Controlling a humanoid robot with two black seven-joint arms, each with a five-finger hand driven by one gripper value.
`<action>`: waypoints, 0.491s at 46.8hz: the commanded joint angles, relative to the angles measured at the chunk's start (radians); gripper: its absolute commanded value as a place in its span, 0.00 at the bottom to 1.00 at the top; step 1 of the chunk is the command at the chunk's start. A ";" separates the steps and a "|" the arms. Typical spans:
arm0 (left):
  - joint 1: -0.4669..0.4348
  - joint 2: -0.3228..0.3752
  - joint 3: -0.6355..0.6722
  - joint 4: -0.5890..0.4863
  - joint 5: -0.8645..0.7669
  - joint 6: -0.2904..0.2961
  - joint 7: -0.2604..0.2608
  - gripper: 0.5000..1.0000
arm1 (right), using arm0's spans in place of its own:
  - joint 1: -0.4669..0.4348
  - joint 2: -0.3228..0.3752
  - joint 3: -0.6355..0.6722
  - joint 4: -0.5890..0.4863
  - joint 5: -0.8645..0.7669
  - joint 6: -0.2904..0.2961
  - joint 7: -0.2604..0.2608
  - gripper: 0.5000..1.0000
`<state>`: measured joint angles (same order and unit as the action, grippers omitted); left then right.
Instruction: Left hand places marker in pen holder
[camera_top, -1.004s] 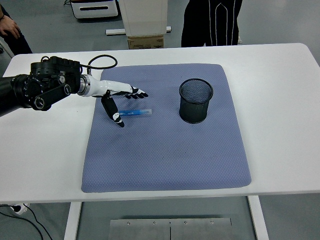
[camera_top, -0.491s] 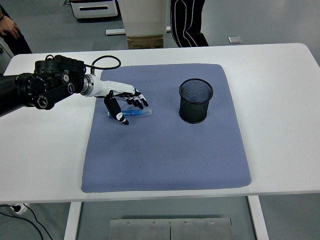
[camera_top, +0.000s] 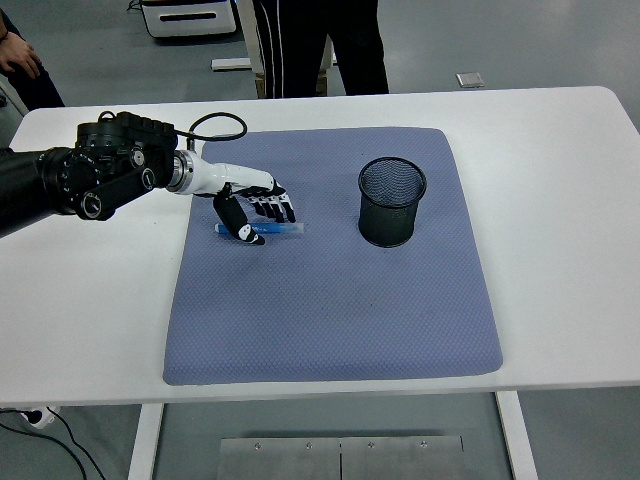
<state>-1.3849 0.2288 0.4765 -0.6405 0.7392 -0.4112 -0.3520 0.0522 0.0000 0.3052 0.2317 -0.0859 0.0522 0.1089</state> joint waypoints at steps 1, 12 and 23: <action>0.000 0.000 0.001 -0.001 0.002 0.003 0.008 0.42 | 0.000 0.000 0.000 0.000 0.000 0.000 0.000 1.00; 0.000 -0.009 0.002 0.001 0.019 0.028 0.010 0.40 | 0.000 0.000 0.000 0.000 0.000 0.000 0.000 1.00; 0.001 -0.016 0.005 0.001 0.042 0.049 0.030 0.31 | 0.000 0.000 0.000 0.000 0.000 0.000 0.000 1.00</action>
<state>-1.3841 0.2151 0.4817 -0.6401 0.7772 -0.3630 -0.3226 0.0522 0.0000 0.3052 0.2316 -0.0859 0.0522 0.1089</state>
